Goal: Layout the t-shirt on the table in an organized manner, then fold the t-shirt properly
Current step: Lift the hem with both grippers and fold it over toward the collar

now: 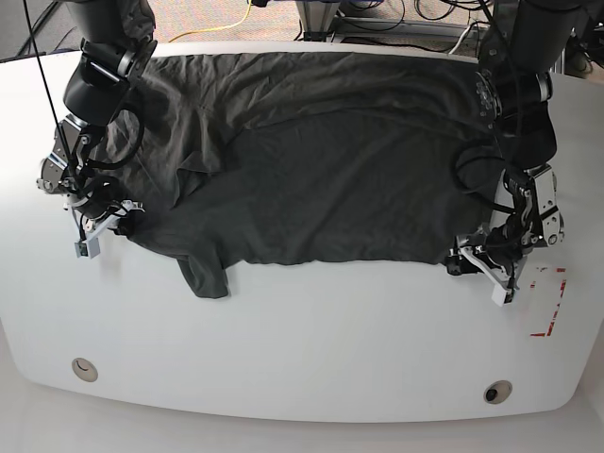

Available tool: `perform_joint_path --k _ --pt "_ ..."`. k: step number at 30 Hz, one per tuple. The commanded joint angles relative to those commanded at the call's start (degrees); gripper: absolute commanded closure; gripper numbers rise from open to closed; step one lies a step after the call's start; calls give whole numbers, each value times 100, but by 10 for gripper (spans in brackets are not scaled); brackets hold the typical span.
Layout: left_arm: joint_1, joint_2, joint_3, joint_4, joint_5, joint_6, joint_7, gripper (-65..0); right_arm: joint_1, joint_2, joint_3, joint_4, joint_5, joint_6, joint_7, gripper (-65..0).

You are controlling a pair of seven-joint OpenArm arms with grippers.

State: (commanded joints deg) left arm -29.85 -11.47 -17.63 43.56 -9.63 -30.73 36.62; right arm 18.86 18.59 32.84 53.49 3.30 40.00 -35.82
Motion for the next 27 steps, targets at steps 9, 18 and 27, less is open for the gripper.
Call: perform_joint_path --k 9,18,27 --pt "26 0 0 0 9 18 0 -239 9 0 0 0 0 0 0 -5" --pt "35 -9 0 26 18 18 9 0 9 0 0 0 0 0 0 0" --pt "229 -9 0 747 -18 -26 255 0 53 44 18 141 0 0 -35 0"
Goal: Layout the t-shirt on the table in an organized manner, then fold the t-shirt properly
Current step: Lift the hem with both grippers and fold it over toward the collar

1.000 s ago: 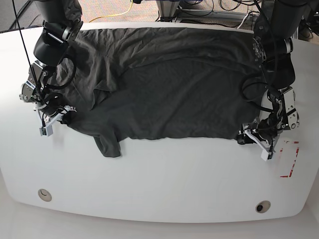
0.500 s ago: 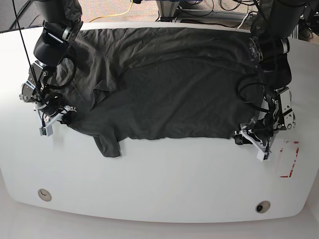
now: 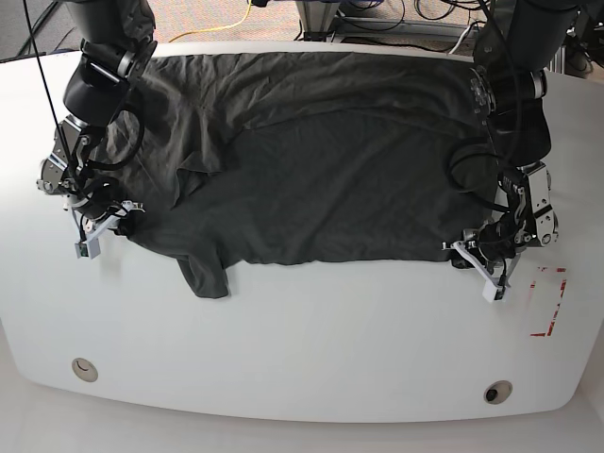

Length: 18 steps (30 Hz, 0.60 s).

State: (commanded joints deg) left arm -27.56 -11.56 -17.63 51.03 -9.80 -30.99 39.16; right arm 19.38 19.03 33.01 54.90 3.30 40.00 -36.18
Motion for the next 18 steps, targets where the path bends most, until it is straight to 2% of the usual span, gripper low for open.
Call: perform_joint_path --k 7,10,14,18 --pt "325 -18 0 1284 0 -9 457 0 -88 79 35 1020 9 0 -695 0" --pt "492 -18 0 1697 -9 -18 598 0 -281 88 35 1398 132 0 -835 0" --pt "607 -18 0 2136 -9 -220 809 0 -440 123 18 1732 396 0 -1002 0" --pt "659 -26 -26 2532 -9 -475 1178 0 -615 123 26 2207 519 0 -1389 0"
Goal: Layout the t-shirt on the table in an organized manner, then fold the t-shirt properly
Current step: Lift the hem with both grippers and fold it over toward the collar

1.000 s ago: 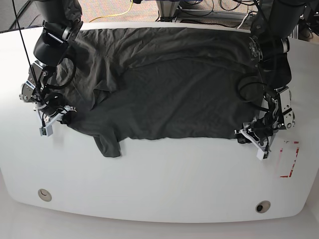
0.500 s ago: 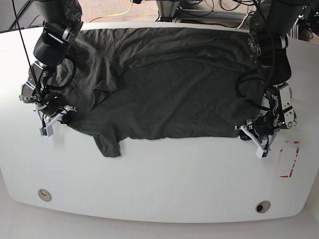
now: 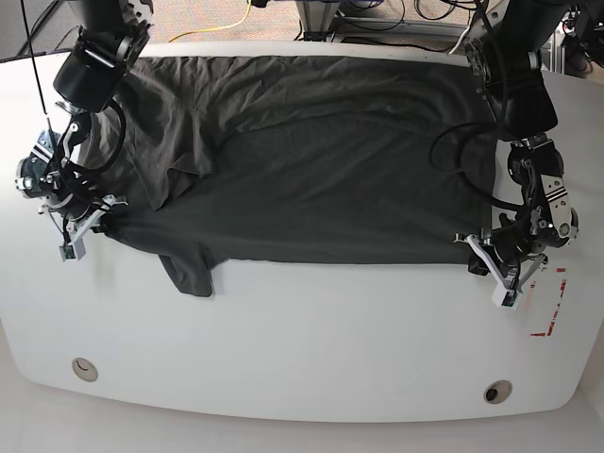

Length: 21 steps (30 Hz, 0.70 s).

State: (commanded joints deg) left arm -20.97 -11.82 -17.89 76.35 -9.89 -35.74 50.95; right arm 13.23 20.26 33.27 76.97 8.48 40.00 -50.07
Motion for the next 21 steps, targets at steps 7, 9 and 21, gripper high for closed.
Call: perform_joint_path --k 7,9,21 --pt "264 9 0 738 0 -290 440 0 -475 -53 9 1029 114 0 -404 0" --pt "334 26 0 923 0 -290 580 0 -615 -53 9 1248 229 0 -492 0" --pt "1257 35 0 2075 0 -426 879 0 -1776 -220 18 2778 712 0 -932 0"
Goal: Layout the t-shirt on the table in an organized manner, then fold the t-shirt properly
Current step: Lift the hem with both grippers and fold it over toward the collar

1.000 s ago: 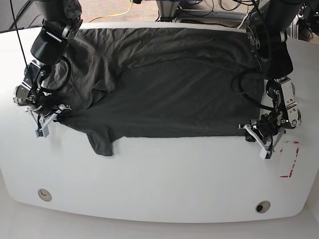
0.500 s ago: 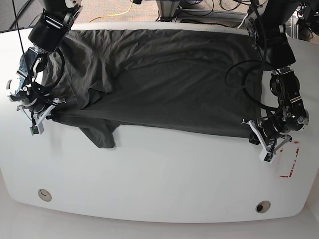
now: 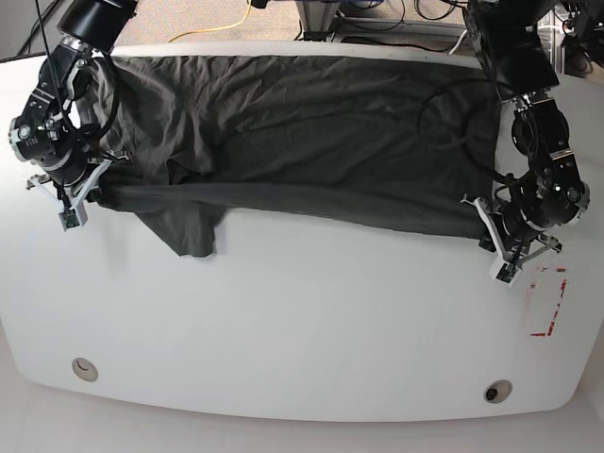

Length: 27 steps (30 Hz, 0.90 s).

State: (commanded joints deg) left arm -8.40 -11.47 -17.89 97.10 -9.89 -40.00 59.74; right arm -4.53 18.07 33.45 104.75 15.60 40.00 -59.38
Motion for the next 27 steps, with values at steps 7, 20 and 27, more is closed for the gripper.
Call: perform_joint_path --k 7,20,27 --pt "712 0 0 255 0 0 0 0 -580 -229 35 519 0 0 0 0" --pt "1433 -26 0 264 0 0 -9 0 -1073 -545 484 563 18 0 0 0" --pt "1415 -149 -9 264 0 0 -9 0 -1108 -501 484 563 18 0 0 0"
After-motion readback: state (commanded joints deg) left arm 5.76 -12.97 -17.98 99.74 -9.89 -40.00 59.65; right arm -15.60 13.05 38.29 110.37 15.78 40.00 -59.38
